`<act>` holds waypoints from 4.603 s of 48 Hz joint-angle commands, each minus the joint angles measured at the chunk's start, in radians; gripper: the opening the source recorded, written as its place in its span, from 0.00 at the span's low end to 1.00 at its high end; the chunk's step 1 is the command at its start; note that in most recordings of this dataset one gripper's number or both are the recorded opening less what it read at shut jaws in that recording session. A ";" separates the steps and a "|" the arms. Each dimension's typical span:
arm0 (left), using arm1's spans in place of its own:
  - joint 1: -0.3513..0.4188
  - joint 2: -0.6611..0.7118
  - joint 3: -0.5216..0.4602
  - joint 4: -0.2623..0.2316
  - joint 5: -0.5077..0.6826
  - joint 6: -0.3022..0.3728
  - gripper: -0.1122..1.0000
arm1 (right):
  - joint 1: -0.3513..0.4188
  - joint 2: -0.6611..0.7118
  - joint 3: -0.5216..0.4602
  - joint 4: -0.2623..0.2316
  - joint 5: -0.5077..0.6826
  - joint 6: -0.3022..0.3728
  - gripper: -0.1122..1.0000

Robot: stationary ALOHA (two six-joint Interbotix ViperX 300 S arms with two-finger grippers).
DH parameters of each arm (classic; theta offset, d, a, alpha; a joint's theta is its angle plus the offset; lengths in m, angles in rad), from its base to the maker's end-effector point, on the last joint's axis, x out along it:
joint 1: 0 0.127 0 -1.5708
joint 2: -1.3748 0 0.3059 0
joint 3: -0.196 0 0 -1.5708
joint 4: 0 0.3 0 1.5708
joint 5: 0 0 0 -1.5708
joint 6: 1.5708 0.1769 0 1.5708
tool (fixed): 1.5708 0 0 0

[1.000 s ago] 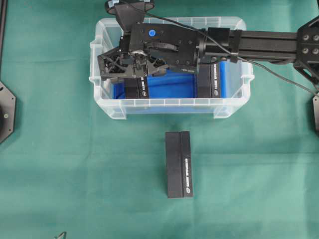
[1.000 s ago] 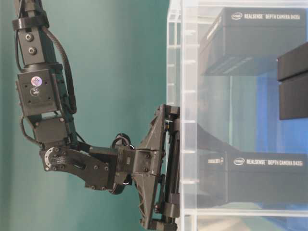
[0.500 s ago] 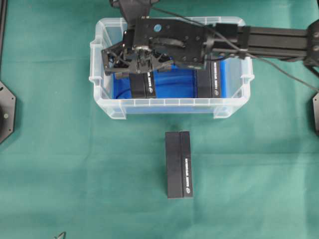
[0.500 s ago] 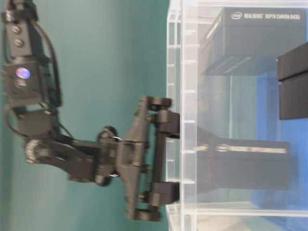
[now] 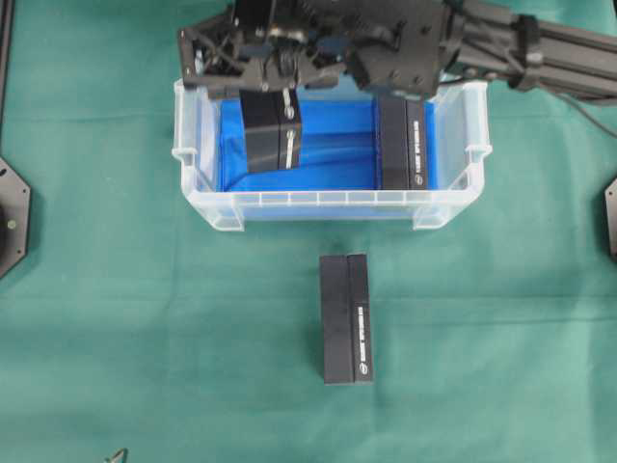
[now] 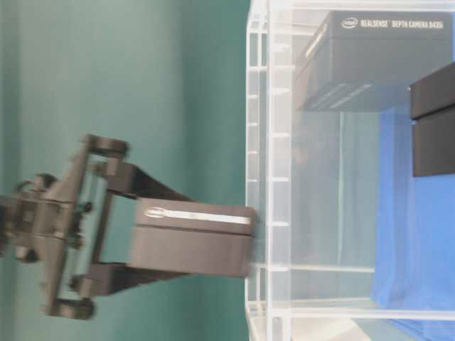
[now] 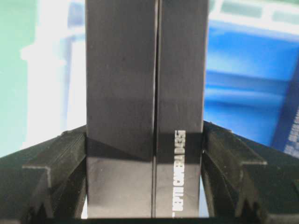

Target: Take the box out of the case with the right arm.

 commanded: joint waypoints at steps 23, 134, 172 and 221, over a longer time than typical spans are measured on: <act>0.000 0.002 -0.025 0.003 -0.005 0.000 0.10 | 0.023 -0.066 -0.172 -0.058 0.080 -0.006 0.71; 0.000 0.008 -0.026 0.003 -0.005 0.000 0.10 | 0.026 -0.066 -0.173 -0.057 0.080 -0.006 0.71; 0.000 0.006 -0.026 0.003 0.000 0.000 0.10 | 0.043 -0.066 -0.173 -0.057 0.080 0.003 0.71; 0.000 0.002 -0.025 0.003 0.002 0.000 0.10 | 0.373 -0.055 -0.173 -0.064 0.109 0.296 0.71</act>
